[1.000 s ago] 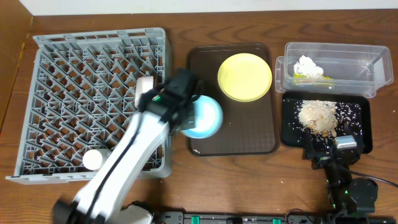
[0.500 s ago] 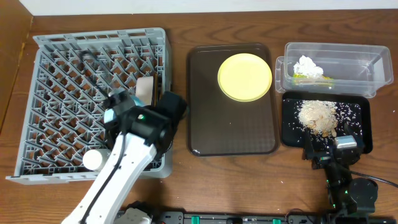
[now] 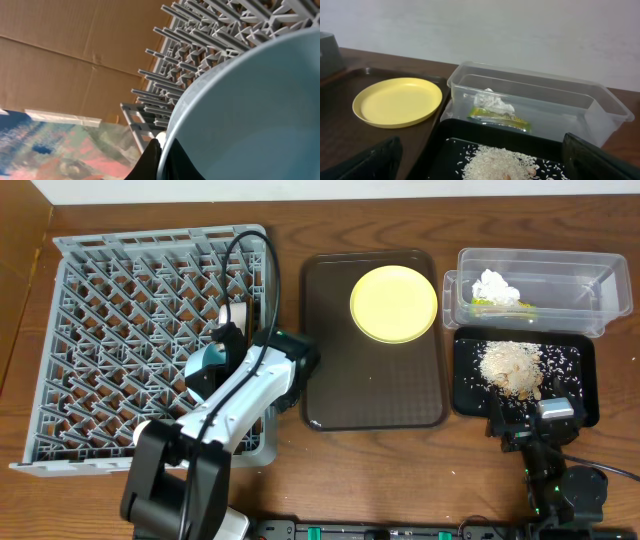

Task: Sort waste into correct bins and load items into the dishwasher
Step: 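Lower the blue bowl into the dish rack and release it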

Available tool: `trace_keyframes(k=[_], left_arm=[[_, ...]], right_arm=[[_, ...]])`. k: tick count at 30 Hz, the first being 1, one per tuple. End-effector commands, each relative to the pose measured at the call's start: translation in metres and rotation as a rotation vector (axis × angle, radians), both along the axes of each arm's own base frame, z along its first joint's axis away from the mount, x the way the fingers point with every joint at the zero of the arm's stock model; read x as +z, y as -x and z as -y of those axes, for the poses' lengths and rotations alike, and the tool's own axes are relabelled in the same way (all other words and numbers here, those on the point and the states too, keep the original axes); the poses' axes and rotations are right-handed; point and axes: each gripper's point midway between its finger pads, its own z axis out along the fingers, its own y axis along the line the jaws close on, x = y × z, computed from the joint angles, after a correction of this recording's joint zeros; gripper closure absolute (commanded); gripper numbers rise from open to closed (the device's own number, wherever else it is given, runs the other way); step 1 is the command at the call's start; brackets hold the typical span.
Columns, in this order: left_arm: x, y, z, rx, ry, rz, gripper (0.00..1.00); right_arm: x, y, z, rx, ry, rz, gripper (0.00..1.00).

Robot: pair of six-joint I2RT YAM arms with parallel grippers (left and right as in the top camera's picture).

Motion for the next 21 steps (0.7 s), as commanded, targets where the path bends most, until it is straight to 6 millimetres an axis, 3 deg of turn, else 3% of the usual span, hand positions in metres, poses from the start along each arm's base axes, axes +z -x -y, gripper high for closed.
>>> trace_keyframes(k=[1,8,21], left_arm=[[-0.007,0.002,-0.002,0.009,-0.033,-0.048,0.93],[0.008,0.005,-0.006,0.009,-0.06,-0.005,0.93],[0.016,0.009,-0.009,-0.006,-0.103,-0.054,0.92]], right_arm=[[-0.001,0.0,0.0,0.001,0.01,0.003,0.01],[-0.001,0.0,0.0,0.001,0.01,0.003,0.01],[-0.001,0.0,0.0,0.001,0.01,0.003,0.01]])
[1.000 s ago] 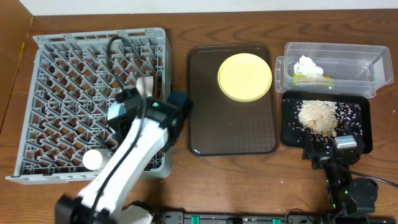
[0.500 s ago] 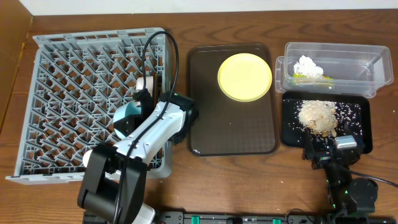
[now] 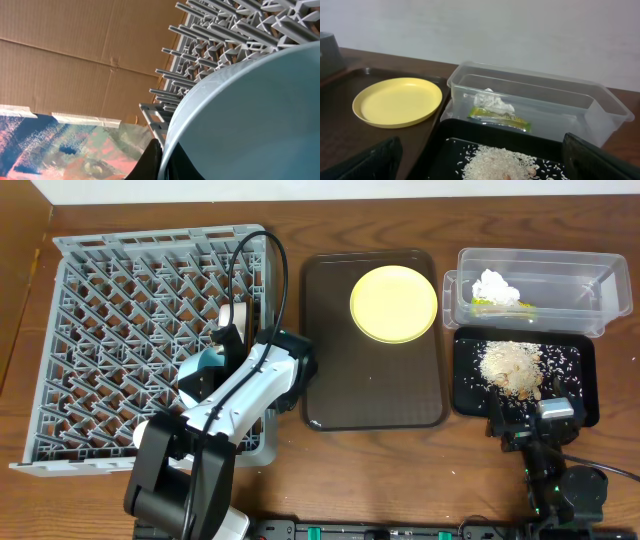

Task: Sort waste into correct bins and load items into the dishwasher
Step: 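Lower the blue bowl into the dish rack and release it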

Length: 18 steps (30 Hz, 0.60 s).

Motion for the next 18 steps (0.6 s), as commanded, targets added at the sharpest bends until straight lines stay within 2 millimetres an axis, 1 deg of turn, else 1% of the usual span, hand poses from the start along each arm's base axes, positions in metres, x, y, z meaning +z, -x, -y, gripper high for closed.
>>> trace_keyframes(k=[1,10,18], left_arm=[[0.006,-0.001,-0.003,-0.011,-0.022,0.023,0.92],[0.011,-0.004,-0.003,-0.035,-0.051,0.028,0.92],[-0.004,0.003,0.0,0.027,0.031,0.038,0.92]], right_arm=[[-0.001,0.0,0.0,0.001,0.01,0.002,0.01],[-0.001,0.0,0.0,0.001,0.01,0.002,0.01],[-0.001,0.0,0.0,0.002,0.01,0.002,0.01]])
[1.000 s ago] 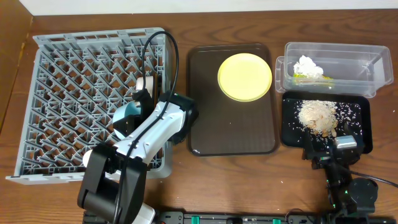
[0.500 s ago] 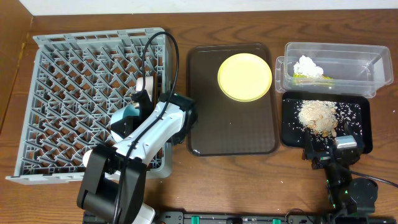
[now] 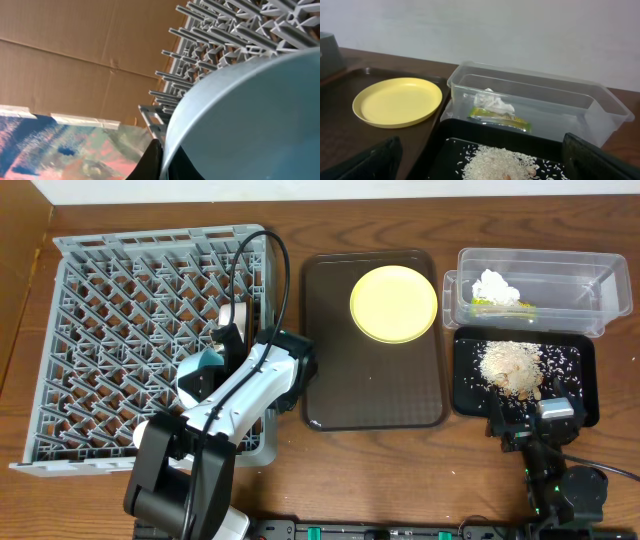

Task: Sort waste into correct bins and load items into the dishwasher
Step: 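Lower the blue bowl into the dish rack and release it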

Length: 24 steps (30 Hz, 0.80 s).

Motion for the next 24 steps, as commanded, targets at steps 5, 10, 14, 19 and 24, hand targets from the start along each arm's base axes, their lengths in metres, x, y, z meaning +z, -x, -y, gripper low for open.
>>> trace_keyframes(k=[5,10,14,19,24], left_arm=[[-0.017,0.013,0.003,0.085,0.107,0.016,0.92],[-0.011,0.013,0.001,0.068,0.072,-0.003,0.92],[-0.01,0.016,0.0,0.08,0.074,-0.011,0.92],[-0.004,0.021,0.0,0.113,0.079,0.005,0.85],[-0.009,0.025,0.002,0.144,0.108,0.009,0.84]], right_arm=[[-0.001,0.0,0.0,0.001,0.01,0.003,0.01],[-0.001,0.0,0.0,0.001,0.01,0.003,0.01],[-0.001,0.0,0.0,0.001,0.01,0.003,0.01],[-0.001,0.0,0.0,0.001,0.01,0.003,0.01],[-0.001,0.0,0.0,0.001,0.01,0.003,0.01]])
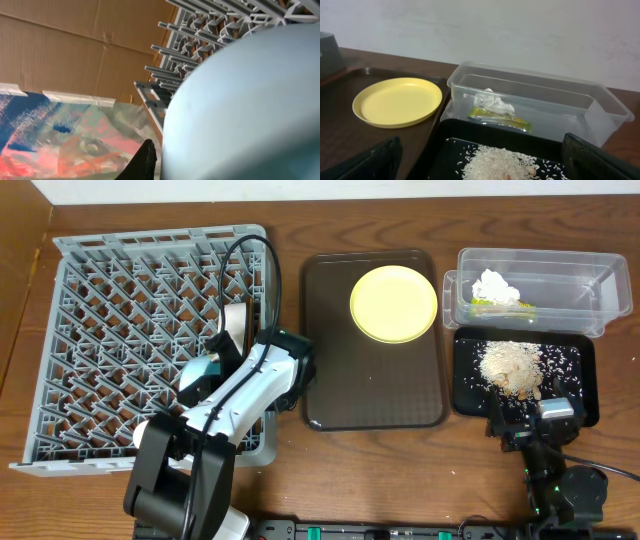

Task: Sort waste into correct bins and load items into the dishwasher
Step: 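Lower the blue bowl into the dish rack and release it, then move the left gripper over to the yellow plate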

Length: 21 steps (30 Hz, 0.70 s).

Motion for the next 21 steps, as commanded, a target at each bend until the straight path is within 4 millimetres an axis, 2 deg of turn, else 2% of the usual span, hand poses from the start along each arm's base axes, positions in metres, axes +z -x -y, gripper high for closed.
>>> trace_keyframes(k=[1,3,5,12,14,16,19,21], left_arm=[[-0.003,0.004,0.002,0.052,0.046,0.044,0.84],[-0.005,0.006,0.003,0.064,0.059,0.043,0.85],[-0.005,0.006,0.003,0.063,0.059,0.043,0.92],[-0.005,0.006,0.003,0.064,0.061,0.043,0.91],[-0.011,0.011,0.006,0.092,0.092,0.035,0.85],[-0.018,0.015,0.01,0.126,0.133,0.031,0.83],[-0.03,0.022,0.018,0.184,0.209,0.028,0.67],[-0.037,0.026,0.022,0.214,0.249,0.025,0.64]], right_arm=[[-0.001,0.0,0.0,0.001,0.01,0.003,0.01],[-0.001,0.0,0.0,0.002,0.01,0.003,0.01],[-0.001,0.0,0.0,0.001,0.01,0.003,0.01],[-0.001,0.0,0.0,0.002,0.01,0.003,0.01],[-0.001,0.0,0.0,0.002,0.01,0.003,0.01],[-0.001,0.0,0.0,0.001,0.01,0.003,0.01],[-0.001,0.0,0.0,0.001,0.01,0.003,0.01],[-0.001,0.0,0.0,0.002,0.01,0.003,0.01]])
